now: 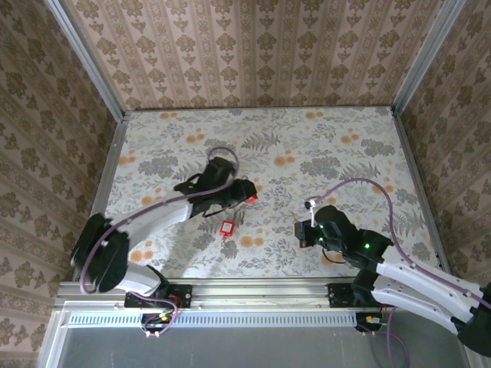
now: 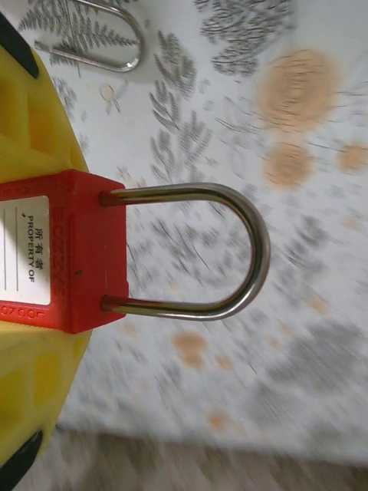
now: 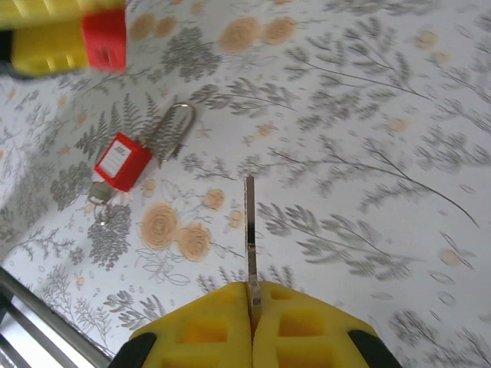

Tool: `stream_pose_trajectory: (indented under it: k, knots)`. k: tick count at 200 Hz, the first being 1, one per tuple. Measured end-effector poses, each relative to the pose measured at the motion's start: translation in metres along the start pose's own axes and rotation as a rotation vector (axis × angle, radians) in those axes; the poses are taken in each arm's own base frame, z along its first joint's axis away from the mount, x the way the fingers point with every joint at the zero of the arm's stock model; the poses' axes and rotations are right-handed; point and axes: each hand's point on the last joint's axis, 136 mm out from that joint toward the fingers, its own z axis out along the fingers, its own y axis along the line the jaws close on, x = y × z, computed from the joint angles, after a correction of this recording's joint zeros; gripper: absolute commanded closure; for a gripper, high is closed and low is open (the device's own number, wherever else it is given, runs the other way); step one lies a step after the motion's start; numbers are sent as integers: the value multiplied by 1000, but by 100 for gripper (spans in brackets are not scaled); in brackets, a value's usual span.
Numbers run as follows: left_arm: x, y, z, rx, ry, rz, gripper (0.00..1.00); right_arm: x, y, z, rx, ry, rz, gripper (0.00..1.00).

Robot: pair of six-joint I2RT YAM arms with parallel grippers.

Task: Unlock with the key

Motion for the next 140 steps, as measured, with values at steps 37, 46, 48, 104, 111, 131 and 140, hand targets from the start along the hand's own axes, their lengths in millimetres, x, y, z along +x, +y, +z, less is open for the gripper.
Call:
stream_pose_trajectory:
  k: [37,46,48,104,111,131,140]
  knots:
    - [-17,-12,-36,172,-84,-139,96,-11,34,23,-53,27,-86,100]
    - [-15,-7,-38,182,-82,-172,97,-14,40,29,-62,29,-97,100]
    - [-15,-5,-38,184,-81,-180,97,-14,41,30,-63,31,-98,100]
    - [3,26,-26,198,-39,-344,99,-35,73,57,-128,2,-119,100]
    - [4,27,-26,209,-39,-358,100,-37,77,60,-140,-1,-119,100]
    - [6,28,-28,238,-44,-402,100,-37,82,66,-158,0,-119,100]
    - [6,28,-29,249,-45,-415,100,-37,84,68,-165,4,-120,100]
